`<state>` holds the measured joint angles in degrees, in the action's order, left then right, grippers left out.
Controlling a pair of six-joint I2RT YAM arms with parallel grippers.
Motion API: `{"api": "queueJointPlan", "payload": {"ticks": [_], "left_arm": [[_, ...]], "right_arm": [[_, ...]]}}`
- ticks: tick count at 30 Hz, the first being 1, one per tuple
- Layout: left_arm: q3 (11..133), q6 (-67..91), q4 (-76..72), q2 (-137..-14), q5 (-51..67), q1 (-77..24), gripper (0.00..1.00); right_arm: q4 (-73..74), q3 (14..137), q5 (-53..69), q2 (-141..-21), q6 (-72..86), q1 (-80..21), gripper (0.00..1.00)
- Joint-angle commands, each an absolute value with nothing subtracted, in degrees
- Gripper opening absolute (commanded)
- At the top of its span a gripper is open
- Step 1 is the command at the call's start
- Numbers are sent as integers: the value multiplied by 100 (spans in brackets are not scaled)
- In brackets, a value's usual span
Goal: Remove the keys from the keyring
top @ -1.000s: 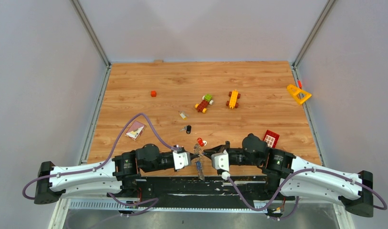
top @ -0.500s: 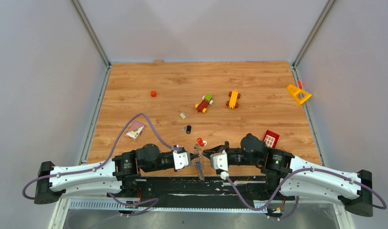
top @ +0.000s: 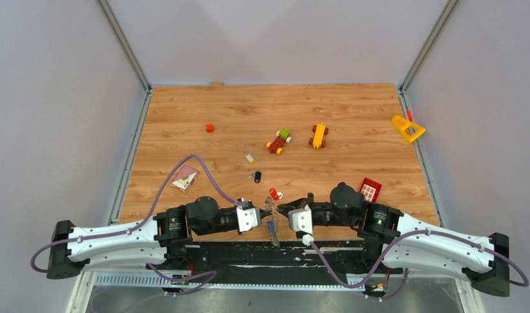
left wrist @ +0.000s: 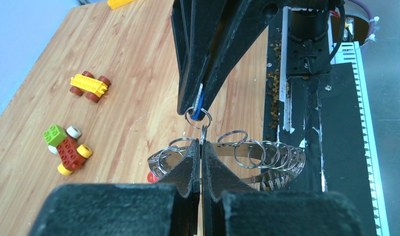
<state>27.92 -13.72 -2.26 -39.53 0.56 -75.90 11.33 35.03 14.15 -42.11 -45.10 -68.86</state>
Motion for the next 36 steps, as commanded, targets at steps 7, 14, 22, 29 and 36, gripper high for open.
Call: {"api": "queueJointPlan", "payload": {"ticks": [7,14,22,29,36], "left_arm": [[3208,-1536,-325,-4026,144,-7611,0],[3222,-1640,-266,-4001,227,-7611,0],[3137,-1846,-291,-3710,264,-7616,0],[3265,-1910,-65,-3684,330,-7612,0],[3325,-2029,83,-3717,365,-7611,0]], "right_arm": [[727,3669,1449,-4003,-4469,-6910,0],[746,3650,1486,-4004,-4491,-6913,0],[720,3564,1631,-3882,-4512,-6912,0],[700,3611,1705,-3917,-4561,-6911,0],[747,3708,1727,-4062,-4607,-6918,0]]}}
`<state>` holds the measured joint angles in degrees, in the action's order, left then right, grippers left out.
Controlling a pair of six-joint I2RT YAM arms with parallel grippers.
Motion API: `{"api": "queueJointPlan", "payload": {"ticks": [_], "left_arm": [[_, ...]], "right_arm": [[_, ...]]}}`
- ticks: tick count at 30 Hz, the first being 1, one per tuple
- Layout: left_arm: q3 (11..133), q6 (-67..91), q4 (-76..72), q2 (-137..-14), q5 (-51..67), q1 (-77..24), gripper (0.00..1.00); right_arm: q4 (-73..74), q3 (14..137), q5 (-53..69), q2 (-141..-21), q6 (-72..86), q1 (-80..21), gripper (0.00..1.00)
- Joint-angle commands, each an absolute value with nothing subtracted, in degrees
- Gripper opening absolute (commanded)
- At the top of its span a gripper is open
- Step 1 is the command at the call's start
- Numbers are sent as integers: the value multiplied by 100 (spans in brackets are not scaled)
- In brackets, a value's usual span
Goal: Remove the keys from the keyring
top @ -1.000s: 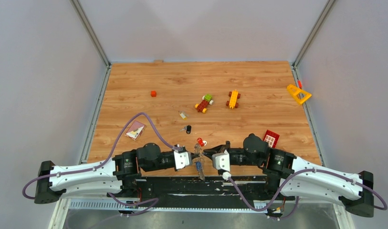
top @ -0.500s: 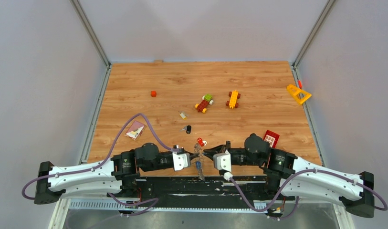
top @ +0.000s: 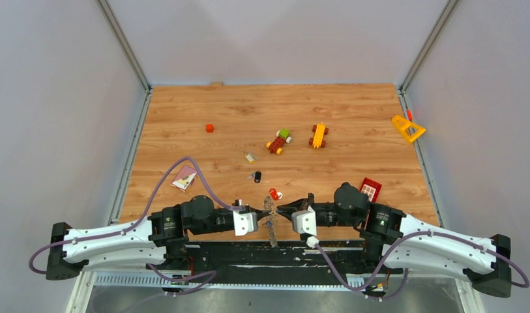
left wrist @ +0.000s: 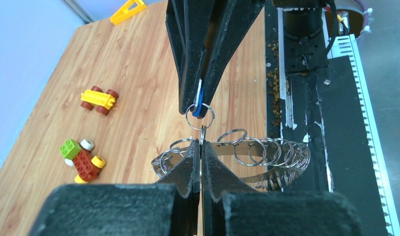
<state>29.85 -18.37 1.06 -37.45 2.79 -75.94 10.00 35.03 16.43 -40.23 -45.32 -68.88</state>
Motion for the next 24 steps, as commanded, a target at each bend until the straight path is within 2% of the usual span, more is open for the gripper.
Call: {"api": "queueJointPlan", "payload": {"ticks": [1,24], "left_arm": [[3338,-2049,137,-3722,358,-7616,0],[3421,-2113,244,-3971,423,-7611,0]], "right_arm": [[747,3709,1748,-4075,-4601,-6918,0],[661,3894,1596,-4355,-4713,-6933,0]]}}
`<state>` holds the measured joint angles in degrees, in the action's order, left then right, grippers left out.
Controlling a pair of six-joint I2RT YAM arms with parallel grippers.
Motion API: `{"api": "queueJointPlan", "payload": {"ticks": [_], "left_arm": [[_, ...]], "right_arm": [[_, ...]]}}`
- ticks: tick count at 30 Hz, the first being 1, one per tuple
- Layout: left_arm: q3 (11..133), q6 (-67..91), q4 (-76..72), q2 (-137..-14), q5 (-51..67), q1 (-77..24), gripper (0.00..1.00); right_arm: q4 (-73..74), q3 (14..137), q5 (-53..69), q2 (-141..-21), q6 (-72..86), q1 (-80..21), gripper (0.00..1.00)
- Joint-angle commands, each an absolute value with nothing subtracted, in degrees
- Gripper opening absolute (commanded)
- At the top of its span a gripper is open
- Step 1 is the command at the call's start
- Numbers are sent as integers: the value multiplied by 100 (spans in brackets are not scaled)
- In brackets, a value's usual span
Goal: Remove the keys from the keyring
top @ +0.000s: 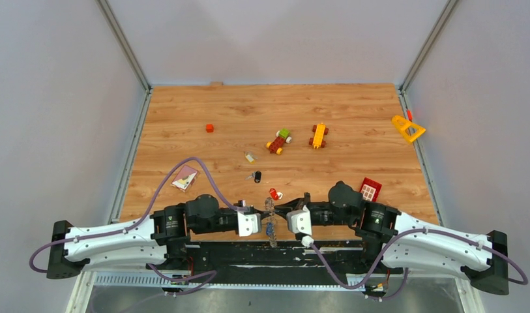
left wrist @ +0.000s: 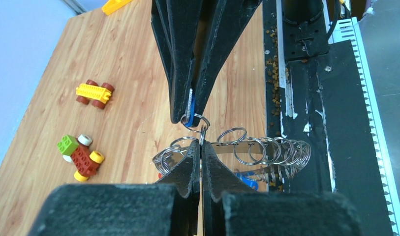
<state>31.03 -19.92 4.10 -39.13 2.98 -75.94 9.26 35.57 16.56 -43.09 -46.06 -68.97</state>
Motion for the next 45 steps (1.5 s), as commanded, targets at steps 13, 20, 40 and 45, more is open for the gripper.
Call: {"api": "queueJointPlan", "payload": {"ticks": [13,20,40,45], "left_arm": [[3661,-2156,441,-4314,420,-7611,0],[3703,-2147,473,-4352,306,-7612,0],[3715,-2078,507,-4257,415,-7612,0],[3695,-2060,471,-4235,440,-7611,0]], "right_arm": [[744,4137,1512,-4808,-4762,-6934,0],[752,4071,1432,-4704,-4777,-6942,0],[1059,4058,941,-4454,-5124,-7000,0],[1111,4044,947,-4441,-5590,-7055,0]]}}
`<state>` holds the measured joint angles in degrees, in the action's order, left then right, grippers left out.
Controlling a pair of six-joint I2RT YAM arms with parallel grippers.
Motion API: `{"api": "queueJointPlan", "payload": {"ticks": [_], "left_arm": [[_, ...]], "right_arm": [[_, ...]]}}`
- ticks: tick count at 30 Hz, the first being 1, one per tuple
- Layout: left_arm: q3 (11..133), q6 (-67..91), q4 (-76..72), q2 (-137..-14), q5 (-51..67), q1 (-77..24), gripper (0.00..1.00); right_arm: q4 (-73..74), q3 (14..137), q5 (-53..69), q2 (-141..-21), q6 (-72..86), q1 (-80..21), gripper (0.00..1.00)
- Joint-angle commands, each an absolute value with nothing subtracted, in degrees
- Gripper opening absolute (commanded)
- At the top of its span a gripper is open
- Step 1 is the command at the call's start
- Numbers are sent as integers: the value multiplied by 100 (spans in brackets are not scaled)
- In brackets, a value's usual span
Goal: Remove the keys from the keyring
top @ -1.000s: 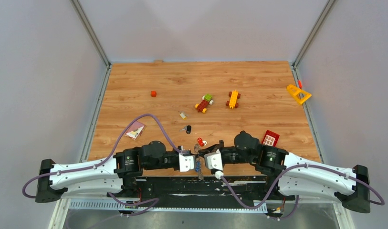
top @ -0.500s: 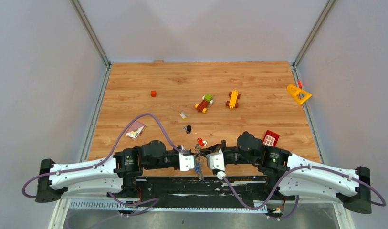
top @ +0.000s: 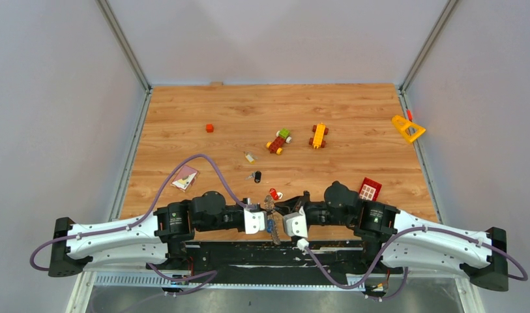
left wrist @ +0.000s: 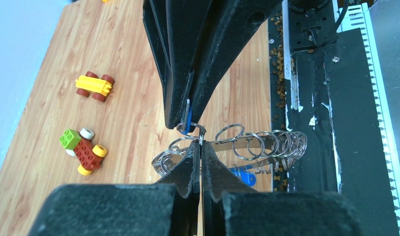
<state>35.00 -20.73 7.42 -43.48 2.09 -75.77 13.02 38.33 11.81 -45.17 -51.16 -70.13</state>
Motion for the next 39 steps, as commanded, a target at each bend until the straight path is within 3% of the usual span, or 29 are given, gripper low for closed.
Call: {"api": "queueJointPlan", "payload": {"ticks": [1,39], "left_arm": [[3687,-2059,464,-4228,446,-7611,0],[3674,-2030,464,-4103,484,-7611,0]], "right_arm": [[1108,4043,929,-4434,-5655,-7069,0],[414,3807,-658,-4386,-7328,-7590,0]]}}
